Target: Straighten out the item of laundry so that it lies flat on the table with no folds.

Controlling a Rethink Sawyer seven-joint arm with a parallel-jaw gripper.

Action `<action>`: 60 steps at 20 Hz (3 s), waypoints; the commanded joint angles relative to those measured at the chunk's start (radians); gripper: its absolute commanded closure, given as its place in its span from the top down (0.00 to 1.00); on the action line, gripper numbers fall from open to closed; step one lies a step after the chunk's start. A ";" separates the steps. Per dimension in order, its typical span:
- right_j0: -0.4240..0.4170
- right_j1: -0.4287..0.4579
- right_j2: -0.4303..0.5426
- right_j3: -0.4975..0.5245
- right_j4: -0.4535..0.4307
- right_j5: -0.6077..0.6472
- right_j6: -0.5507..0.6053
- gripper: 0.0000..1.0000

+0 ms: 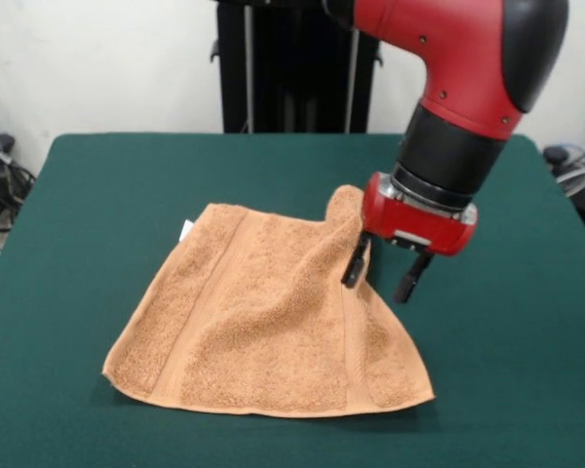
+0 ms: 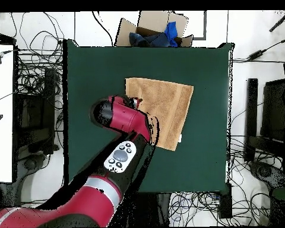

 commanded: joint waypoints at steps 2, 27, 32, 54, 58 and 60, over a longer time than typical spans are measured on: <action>-0.042 -0.009 0.152 0.092 -0.003 -0.052 0.235 1.00; 0.025 0.075 0.094 0.056 0.045 0.018 0.297 1.00; 0.019 0.083 0.120 0.039 0.048 0.110 0.286 1.00; 0.021 0.080 0.154 0.033 0.068 0.111 0.306 1.00; 0.027 0.091 0.146 0.029 0.072 0.098 0.307 1.00; 0.031 0.097 0.139 0.025 0.072 0.098 0.308 1.00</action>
